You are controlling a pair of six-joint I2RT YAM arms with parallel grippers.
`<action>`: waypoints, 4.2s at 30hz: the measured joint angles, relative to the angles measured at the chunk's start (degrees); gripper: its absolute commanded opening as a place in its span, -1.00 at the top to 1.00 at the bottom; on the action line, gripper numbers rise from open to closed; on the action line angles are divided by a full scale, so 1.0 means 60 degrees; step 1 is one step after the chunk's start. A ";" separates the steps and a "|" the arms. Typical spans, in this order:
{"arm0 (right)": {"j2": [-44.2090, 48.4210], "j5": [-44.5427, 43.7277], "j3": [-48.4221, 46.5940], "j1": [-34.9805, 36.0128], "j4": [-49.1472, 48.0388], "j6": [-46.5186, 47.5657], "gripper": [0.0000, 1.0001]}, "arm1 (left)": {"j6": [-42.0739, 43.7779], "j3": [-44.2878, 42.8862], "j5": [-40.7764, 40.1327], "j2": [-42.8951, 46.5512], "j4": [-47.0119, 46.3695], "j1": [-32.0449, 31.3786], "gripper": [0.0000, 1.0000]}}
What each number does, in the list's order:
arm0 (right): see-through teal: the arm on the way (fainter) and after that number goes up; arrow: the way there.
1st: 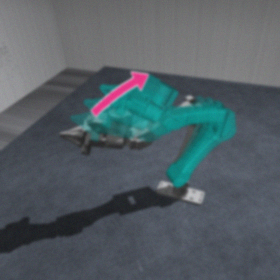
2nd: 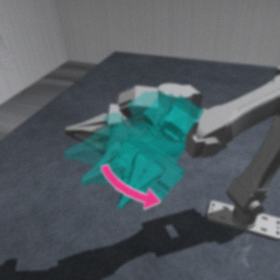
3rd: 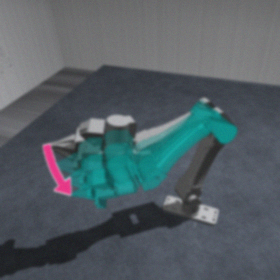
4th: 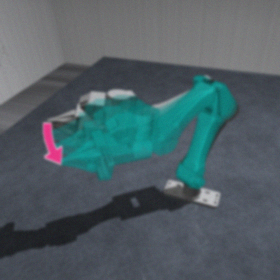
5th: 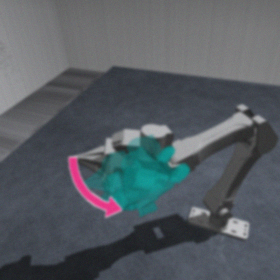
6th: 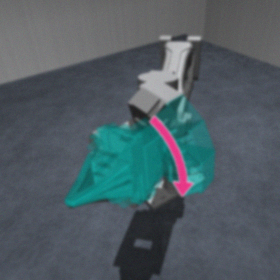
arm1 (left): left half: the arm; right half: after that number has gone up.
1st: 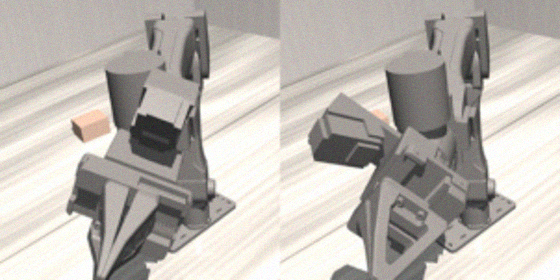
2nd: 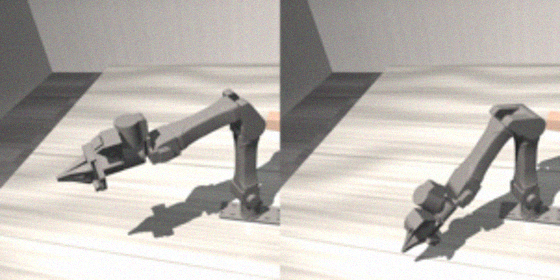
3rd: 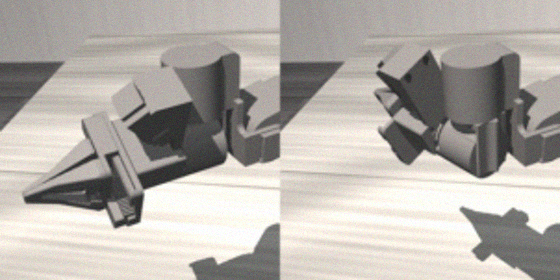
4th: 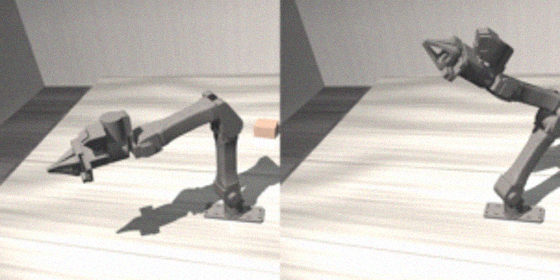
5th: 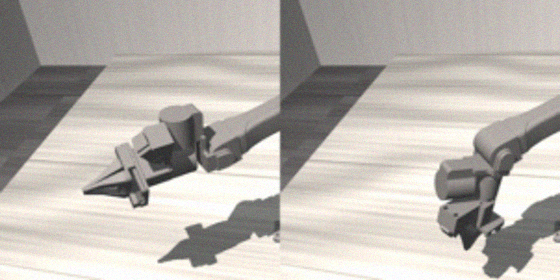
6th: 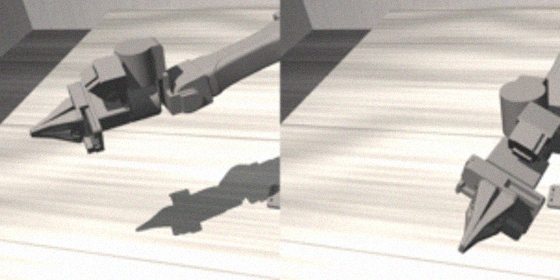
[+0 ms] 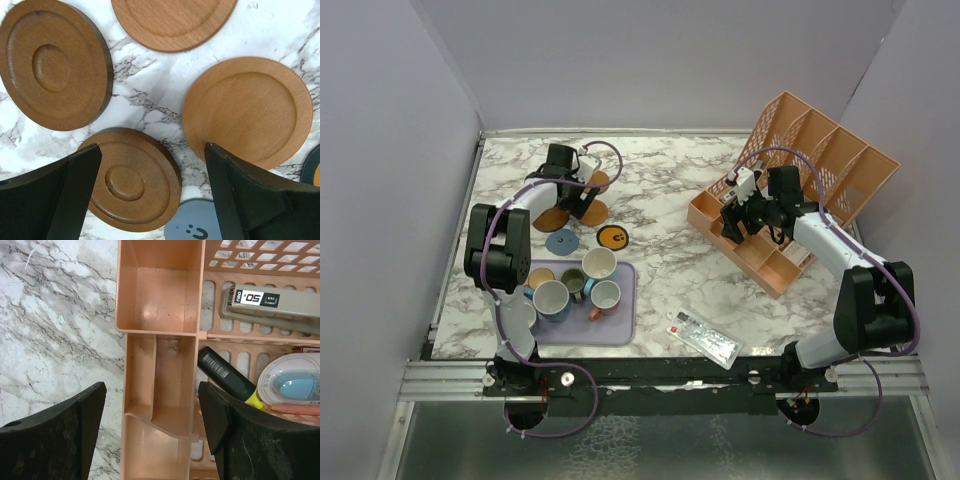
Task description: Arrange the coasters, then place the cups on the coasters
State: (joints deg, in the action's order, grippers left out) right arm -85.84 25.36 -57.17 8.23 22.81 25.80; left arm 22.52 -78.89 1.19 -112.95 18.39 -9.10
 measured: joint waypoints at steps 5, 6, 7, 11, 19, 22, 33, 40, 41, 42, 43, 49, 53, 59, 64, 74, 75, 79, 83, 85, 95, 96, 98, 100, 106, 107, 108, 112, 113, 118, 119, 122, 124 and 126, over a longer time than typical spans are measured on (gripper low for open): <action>0.0000 0.0000 0.0000 0.0000 0.0007 0.0000 -0.50 | -0.0284 -0.0550 0.0248 -0.0036 0.0222 0.0007 -0.79; 0.0000 0.0000 -0.0004 0.0000 0.0011 0.0000 -0.50 | -0.0372 -0.0674 0.0357 -0.0036 0.0226 0.0007 -0.80; 0.0000 0.0000 -0.0004 0.0000 0.0018 0.0000 -0.50 | -0.0423 -0.0754 0.0455 -0.0036 0.0211 0.0007 -0.80; 0.0000 0.0000 -0.0022 0.0000 0.0026 0.0000 -0.50 | -0.0561 -0.0827 0.1042 -0.0033 0.0226 -0.0004 -0.80; 0.0000 0.0000 -0.0069 0.0000 0.0051 0.0004 -0.50 | 0.0076 -0.0266 0.2033 0.0189 0.0233 -0.0510 -0.80; 0.0000 0.0000 -0.0073 0.0000 0.0051 0.0004 -0.50 | 0.0535 -0.0102 0.2200 0.0200 0.0244 -0.0947 -0.80; 0.0000 0.0000 -0.0087 0.0000 0.0055 0.0007 -0.50 | 0.1902 -0.0164 0.2218 0.0102 0.0933 -0.1690 -0.80; 0.0000 0.0000 -0.0087 0.0000 0.0055 0.0051 -0.50 | 0.2980 -0.0215 0.2284 0.0062 0.1639 -0.1690 -0.80; 0.0000 0.0000 -0.0087 0.0000 0.0058 0.0069 -0.50 | 0.3187 -0.0215 0.2339 0.0062 0.1752 -0.1694 -0.80; 0.0000 0.0000 -0.0087 0.0000 0.0055 0.0080 -0.50 | 0.3330 -0.0215 0.2379 0.0062 0.1821 -0.1698 -0.80; 0.0000 0.0000 -0.0087 0.0000 0.0058 0.0084 -0.50 | 0.3534 -0.0215 0.2444 0.0062 0.1894 -0.1712 -0.80; 0.0000 0.0000 -0.0087 0.0000 0.0058 0.0120 -0.50 | 0.4568 -0.0226 0.2896 0.0033 0.2393 -0.1825 -0.81; 0.0000 0.0000 -0.0087 0.0000 0.0058 0.0160 -0.50 | 0.5351 -0.0357 0.3184 -0.0076 0.2667 -0.1982 -0.82; 0.0000 0.0000 -0.0087 0.0000 0.0066 0.0178 -0.50 | 0.6400 -0.0729 0.3475 -0.0310 0.3115 -0.2157 -0.86; 0.0000 0.0000 -0.0087 0.0000 0.0069 0.0182 -0.50 | 0.7100 -0.1013 0.3778 -0.0484 0.3574 -0.2182 -0.91; -0.0051 0.0000 -0.0095 0.0000 0.0127 0.0251 -0.50 | 0.8007 -0.1158 0.4207 -0.0605 0.4339 -0.2186 -0.98; -0.0069 0.0000 -0.0095 0.0000 0.0131 0.0251 -0.50 | 0.8065 -0.1158 0.4226 -0.0645 0.4401 -0.2186 -0.98; -0.0124 0.0000 -0.0102 0.0000 0.0171 0.0255 -0.50 | 0.8218 -0.1257 0.4299 -0.0736 0.4568 -0.2186 -0.98; -0.0135 0.0000 -0.0106 0.0000 0.0200 0.0259 -0.50 | 0.8349 -0.1337 0.4328 -0.0798 0.4670 -0.2186 -0.98; -0.0142 0.0000 -0.0106 0.0000 0.0200 0.0259 -0.50 | 0.8346 -0.1450 0.4335 -0.0882 0.4779 -0.2186 -0.98; -0.0211 0.0000 -0.0106 0.0000 0.0208 0.0259 -0.50 | 0.8062 -0.2390 0.4335 -0.1490 0.5173 -0.2189 -0.77; -0.0219 0.0000 -0.0106 0.0000 0.0208 0.0262 -0.50 | 0.8029 -0.2546 0.4335 -0.1592 0.5173 -0.2189 -0.74; -0.0244 0.0000 -0.0106 0.0000 0.0211 0.0262 -0.50 | 0.7963 -0.2801 0.4339 -0.1756 0.5169 -0.2193 -0.70; -0.0266 -0.0004 -0.0106 0.0000 0.0211 0.0273 -0.50 | 0.7909 -0.3060 0.4379 -0.1909 0.5158 -0.2193 -0.66; -0.0284 0.0000 -0.0106 0.0000 0.0219 0.0328 -0.50 | 0.7635 -0.3799 0.4656 -0.2401 0.5133 -0.2189 -0.58; -0.0295 0.0000 -0.0106 0.0000 0.0219 0.0331 -0.50 | 0.7526 -0.3960 0.4717 -0.2503 0.5118 -0.2193 -0.59; -0.0306 -0.0004 -0.0109 0.0000 0.0222 0.0331 -0.50 | 0.7406 -0.4146 0.4801 -0.2626 0.5082 -0.2193 -0.59; -0.0379 0.0000 -0.0113 0.0000 0.0237 0.0342 -0.50 | 0.6914 -0.4597 0.5049 -0.2911 0.4776 -0.2193 -0.69; -0.0397 -0.0004 -0.0124 0.0000 0.0251 0.0342 -0.50 | 0.6841 -0.4601 0.5093 -0.2914 0.4707 -0.2193 -0.72; -0.0412 0.0000 -0.0146 0.0000 0.0273 0.0357 -0.50 | 0.6630 -0.4554 0.5304 -0.2907 0.4583 -0.2120 -0.82; -0.0412 0.0000 -0.0146 0.0000 0.0273 0.0357 -0.50 | 0.6623 -0.4503 0.5311 -0.2885 0.4554 -0.2102 -0.84; -0.0412 0.0000 -0.0149 0.0000 0.0277 0.0361 -0.50 | 0.6648 -0.4116 0.5308 -0.2667 0.4506 -0.1934 -0.88; -0.0412 0.0000 -0.0149 0.0000 0.0277 0.0361 -0.50 | 0.6692 -0.3840 0.5304 -0.2510 0.4521 -0.1778 -0.89; -0.0412 0.0000 -0.0149 0.0000 0.0277 0.0375 -0.50 | 0.6721 -0.3661 0.5304 -0.2412 0.4517 -0.1636 -0.90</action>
State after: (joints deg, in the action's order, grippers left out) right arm -88.31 25.36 -58.06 8.23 24.47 28.05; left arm 62.85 -100.86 33.01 -127.42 45.50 -18.92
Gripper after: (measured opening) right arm 0.754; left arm 0.941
